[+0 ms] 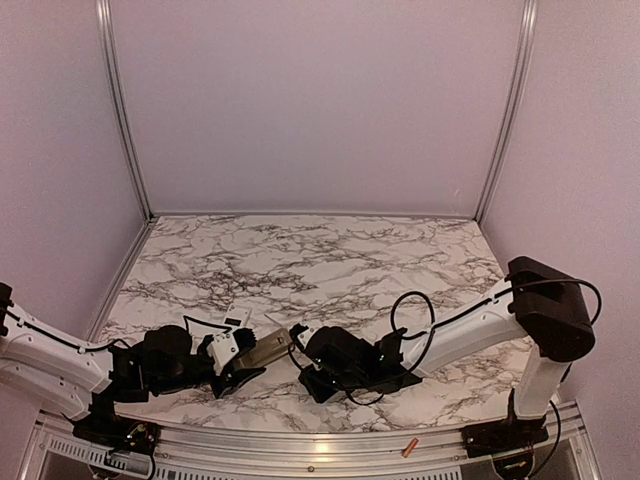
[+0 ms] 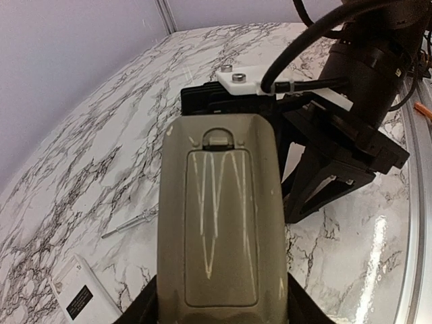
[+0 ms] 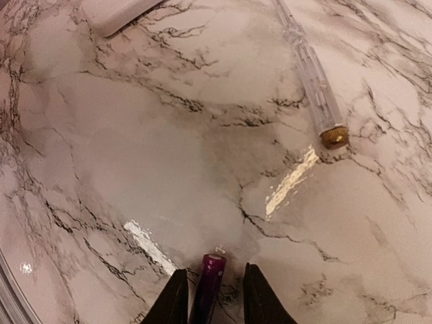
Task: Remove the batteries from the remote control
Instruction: Pick up the battery at the center of the board, then place the battery at the center of the board, then place the remote control at the center of the board, then pick up the screwdriver from the center of the board, then pass from the right arm to the left
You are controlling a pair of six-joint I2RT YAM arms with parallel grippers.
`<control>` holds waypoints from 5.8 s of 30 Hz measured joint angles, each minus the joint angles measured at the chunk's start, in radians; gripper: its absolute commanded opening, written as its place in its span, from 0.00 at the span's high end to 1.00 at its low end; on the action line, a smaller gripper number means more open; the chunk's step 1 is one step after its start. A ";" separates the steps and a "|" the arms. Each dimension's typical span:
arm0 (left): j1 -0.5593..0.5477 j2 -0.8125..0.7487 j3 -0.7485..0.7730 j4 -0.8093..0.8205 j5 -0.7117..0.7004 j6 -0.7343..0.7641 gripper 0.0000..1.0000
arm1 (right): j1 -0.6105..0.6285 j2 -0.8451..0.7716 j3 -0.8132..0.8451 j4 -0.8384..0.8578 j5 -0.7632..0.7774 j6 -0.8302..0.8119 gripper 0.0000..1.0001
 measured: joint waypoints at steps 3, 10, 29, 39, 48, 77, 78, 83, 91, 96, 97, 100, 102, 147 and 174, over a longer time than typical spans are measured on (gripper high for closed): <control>0.000 0.009 0.000 0.000 -0.009 0.000 0.79 | 0.008 0.011 0.021 -0.028 0.033 0.014 0.82; 0.000 0.023 0.000 -0.009 -0.016 -0.001 0.79 | 0.027 0.024 0.048 -0.085 0.107 0.027 0.90; 0.000 0.412 0.238 -0.090 0.226 0.064 0.73 | -0.200 -0.085 -0.092 -0.083 0.166 -0.039 0.91; 0.000 0.512 0.356 -0.163 0.286 0.107 0.42 | -0.257 -0.095 -0.124 -0.041 0.163 -0.084 0.75; 0.000 0.515 0.360 -0.157 0.277 0.121 0.22 | -0.260 -0.094 -0.123 -0.034 0.162 -0.103 0.54; 0.061 0.202 0.207 0.031 -0.225 0.039 0.01 | -0.269 -0.174 -0.032 0.056 0.059 -0.314 0.12; 0.070 0.195 0.208 0.033 -0.237 0.023 0.01 | -0.269 -0.160 -0.023 0.061 0.039 -0.324 0.13; 0.099 0.180 0.208 0.034 -0.274 -0.025 0.01 | -0.269 -0.068 0.039 0.083 -0.075 -0.365 0.19; 0.143 0.140 0.208 0.034 -0.314 -0.085 0.01 | -0.269 0.069 0.153 0.063 -0.166 -0.397 0.29; 0.157 0.106 0.198 0.042 -0.327 -0.096 0.01 | -0.269 0.119 0.191 0.050 -0.187 -0.407 0.37; 0.158 0.105 0.196 0.043 -0.330 -0.098 0.01 | -0.269 0.127 0.193 0.049 -0.190 -0.406 0.38; 0.160 0.105 0.194 0.044 -0.337 -0.102 0.01 | -0.269 0.148 0.193 0.047 -0.191 -0.409 0.43; 0.163 0.105 0.191 0.050 -0.343 -0.104 0.01 | -0.269 0.162 0.193 0.040 -0.191 -0.409 0.47; 0.170 -0.023 0.085 0.113 -0.286 -0.055 0.03 | -0.267 -0.148 0.033 -0.026 -0.275 -0.414 1.00; 0.050 0.061 0.088 0.282 0.195 0.491 0.21 | -0.257 -0.404 -0.079 -0.183 -0.431 -0.246 1.00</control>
